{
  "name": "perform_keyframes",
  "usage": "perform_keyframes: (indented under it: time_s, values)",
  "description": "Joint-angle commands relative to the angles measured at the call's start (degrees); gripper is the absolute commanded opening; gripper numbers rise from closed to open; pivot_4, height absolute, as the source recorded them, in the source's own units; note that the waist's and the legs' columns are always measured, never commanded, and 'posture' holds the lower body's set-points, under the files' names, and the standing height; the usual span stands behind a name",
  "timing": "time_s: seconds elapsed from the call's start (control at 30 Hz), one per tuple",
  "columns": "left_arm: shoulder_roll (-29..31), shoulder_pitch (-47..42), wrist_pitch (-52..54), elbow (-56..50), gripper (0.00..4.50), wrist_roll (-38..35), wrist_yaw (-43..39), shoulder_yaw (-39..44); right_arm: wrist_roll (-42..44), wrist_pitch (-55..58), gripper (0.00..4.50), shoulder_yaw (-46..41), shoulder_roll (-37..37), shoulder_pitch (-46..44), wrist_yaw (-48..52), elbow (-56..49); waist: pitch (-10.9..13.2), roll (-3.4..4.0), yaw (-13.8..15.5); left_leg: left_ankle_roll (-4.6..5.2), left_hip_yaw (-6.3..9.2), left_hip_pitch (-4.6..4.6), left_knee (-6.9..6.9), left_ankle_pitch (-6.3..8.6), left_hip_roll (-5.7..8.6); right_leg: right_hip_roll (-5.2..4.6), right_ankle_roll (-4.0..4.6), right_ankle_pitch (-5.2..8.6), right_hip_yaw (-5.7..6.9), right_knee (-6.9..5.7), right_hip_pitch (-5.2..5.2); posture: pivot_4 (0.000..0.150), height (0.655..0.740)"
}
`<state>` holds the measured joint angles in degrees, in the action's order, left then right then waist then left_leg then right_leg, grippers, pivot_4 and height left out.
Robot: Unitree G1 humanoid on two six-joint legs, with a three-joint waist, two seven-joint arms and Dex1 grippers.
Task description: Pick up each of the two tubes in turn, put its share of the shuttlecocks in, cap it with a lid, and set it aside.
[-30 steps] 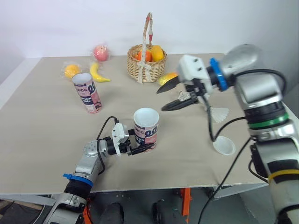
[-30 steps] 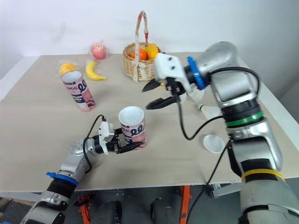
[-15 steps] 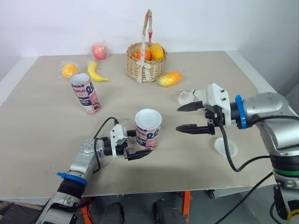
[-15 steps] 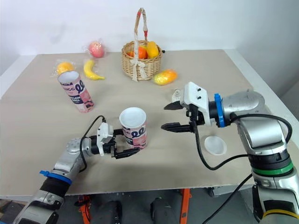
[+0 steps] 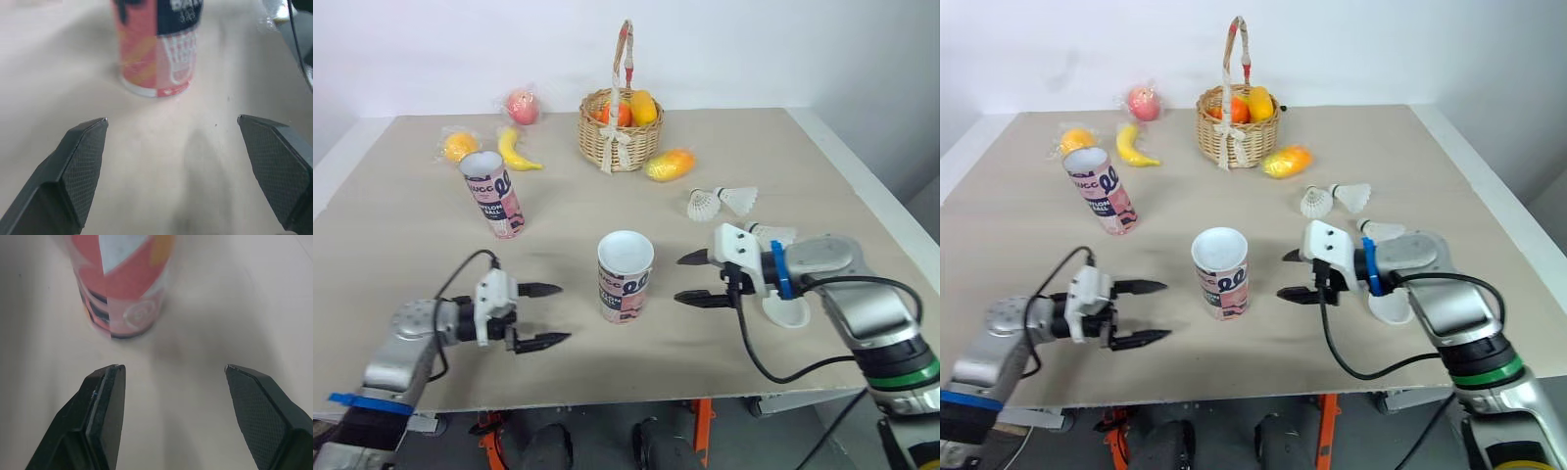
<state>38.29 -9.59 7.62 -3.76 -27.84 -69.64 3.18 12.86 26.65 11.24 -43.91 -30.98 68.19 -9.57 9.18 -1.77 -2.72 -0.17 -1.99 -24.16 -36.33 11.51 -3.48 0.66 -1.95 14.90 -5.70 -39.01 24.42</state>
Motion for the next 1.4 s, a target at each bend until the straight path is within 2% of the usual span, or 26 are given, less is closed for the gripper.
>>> perform_keyframes:
  time_s: [0.03,0.17,0.3,0.6,0.73,1.0,1.13,1.4]
  values:
    - [1.92,-1.44,13.15,-9.50,4.41,-14.57,3.89,6.60,1.58,-0.82,3.49,0.17,2.41,-1.35,-0.36,-0.97,0.02,-0.02,0.01,0.00,0.01,-0.01,-0.01,0.00,0.00,0.00,-0.01,0.00,0.01,0.00,-0.01,0.150,0.7400]
    - [4.22,-2.00,21.53,-17.31,4.41,-23.26,5.29,8.78,2.09,-0.87,3.49,1.34,4.74,-0.95,0.15,-0.75,0.05,-0.09,0.09,-0.04,0.06,-0.05,-0.01,0.02,0.04,-0.03,-0.08,0.06,0.04,0.01,-0.03,0.150,0.7400]
    - [7.10,-1.71,24.12,-20.38,4.41,-24.59,4.53,9.26,2.19,-1.64,3.49,2.46,6.41,-0.14,0.29,0.14,0.05,-0.09,0.08,-0.06,0.08,-0.05,-0.01,0.04,0.05,-0.02,-0.05,0.08,0.05,0.01,-0.03,0.150,0.7400]
    - [12.86,-1.03,22.39,-17.94,4.41,-20.25,1.35,11.48,2.32,-2.24,3.49,4.60,14.46,-1.78,-1.96,3.60,0.09,-0.11,-0.01,-0.08,0.19,-0.01,-0.02,0.03,-0.03,0.10,0.13,0.03,0.16,-0.02,-0.02,0.150,0.7400]
    - [13.36,-0.52,21.57,-16.98,4.41,-19.59,0.84,12.96,2.03,-2.03,3.49,6.04,17.34,-2.41,-2.00,4.70,0.09,-0.11,0.01,-0.08,0.18,-0.02,-0.02,0.03,-0.04,0.09,0.15,0.03,0.17,-0.02,-0.02,0.150,0.7400]
    - [12.93,1.21,21.26,-17.01,4.41,-18.76,0.90,12.93,2.60,-2.46,3.49,8.07,18.84,-2.35,-0.25,5.36,0.09,-0.11,0.06,-0.10,0.20,-0.04,-0.02,0.04,-0.04,0.06,0.20,0.07,0.21,-0.02,-0.02,0.150,0.7400]
    - [12.91,1.56,20.85,-16.70,4.41,-17.59,0.55,12.12,-2.02,-9.63,3.49,10.56,19.40,-2.33,-0.73,10.62,0.09,-0.11,0.03,-0.10,0.23,-0.02,-0.02,0.04,-0.06,0.09,0.24,0.05,0.26,-0.04,-0.02,0.150,0.7400]
    - [13.51,4.78,18.28,-15.10,4.41,-12.29,-1.55,9.96,-0.23,-10.23,3.49,8.40,16.98,-2.82,2.03,12.43,0.09,-0.12,0.05,-0.11,0.24,-0.03,-0.04,0.04,-0.07,0.09,0.30,0.05,0.27,-0.05,-0.03,0.150,0.7400]
